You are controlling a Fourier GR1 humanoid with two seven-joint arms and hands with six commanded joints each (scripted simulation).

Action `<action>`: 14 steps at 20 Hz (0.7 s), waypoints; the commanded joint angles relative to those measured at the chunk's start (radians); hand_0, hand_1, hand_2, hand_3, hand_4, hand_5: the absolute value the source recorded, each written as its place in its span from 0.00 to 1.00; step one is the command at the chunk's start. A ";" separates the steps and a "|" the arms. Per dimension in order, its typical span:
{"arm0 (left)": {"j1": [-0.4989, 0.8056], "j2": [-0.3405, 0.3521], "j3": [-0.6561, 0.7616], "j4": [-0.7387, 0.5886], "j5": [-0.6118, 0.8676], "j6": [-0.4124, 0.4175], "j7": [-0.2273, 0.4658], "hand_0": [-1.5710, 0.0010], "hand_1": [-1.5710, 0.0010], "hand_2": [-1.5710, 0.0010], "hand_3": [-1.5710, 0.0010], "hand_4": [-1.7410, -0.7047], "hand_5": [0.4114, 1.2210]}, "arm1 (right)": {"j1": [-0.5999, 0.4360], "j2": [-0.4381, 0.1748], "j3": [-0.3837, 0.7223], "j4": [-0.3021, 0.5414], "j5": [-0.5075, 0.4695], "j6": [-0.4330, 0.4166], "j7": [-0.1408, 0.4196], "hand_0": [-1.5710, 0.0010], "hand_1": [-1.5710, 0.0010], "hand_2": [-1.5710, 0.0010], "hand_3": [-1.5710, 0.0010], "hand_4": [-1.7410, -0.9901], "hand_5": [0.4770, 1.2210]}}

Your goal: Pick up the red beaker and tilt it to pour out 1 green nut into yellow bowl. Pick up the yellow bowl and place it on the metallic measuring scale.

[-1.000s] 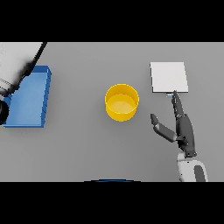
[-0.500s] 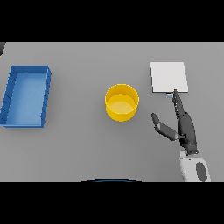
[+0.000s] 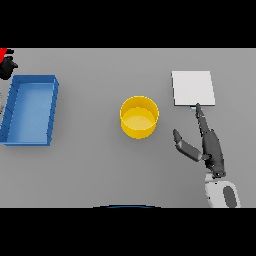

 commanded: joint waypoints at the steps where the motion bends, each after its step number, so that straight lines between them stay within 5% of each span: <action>1: 0.042 0.003 -0.009 -0.040 0.008 0.027 0.007 0.00 0.00 0.00 0.08 0.00 1.00 | -0.008 -0.002 -0.007 0.003 -0.008 0.001 0.004 1.00 1.00 1.00 1.00 0.70 0.25; 6: 0.125 -0.007 -0.038 -0.079 0.044 0.102 0.050 0.00 0.00 0.00 0.03 0.00 0.97 | 0.011 -0.004 0.003 -0.023 -0.007 0.009 -0.012 1.00 1.00 1.00 1.00 0.70 0.26; 10: 0.150 0.016 -0.083 -0.084 0.068 0.128 0.060 0.00 0.00 0.00 0.01 0.00 0.69 | 0.018 -0.001 0.005 -0.018 -0.003 0.004 -0.026 1.00 1.00 1.00 1.00 0.71 0.25; 12: 0.154 0.035 -0.107 -0.101 0.068 0.096 0.062 0.00 0.00 0.00 0.04 0.20 0.56 | 0.016 -0.004 0.000 -0.011 -0.006 0.004 -0.023 1.00 1.00 1.00 1.00 0.72 0.25; 14: 0.170 0.049 -0.110 -0.137 0.106 0.018 0.059 0.07 0.25 0.24 0.28 0.49 0.48 | 0.023 -0.001 0.000 -0.014 -0.015 0.009 -0.031 1.00 1.00 1.00 1.00 0.74 0.25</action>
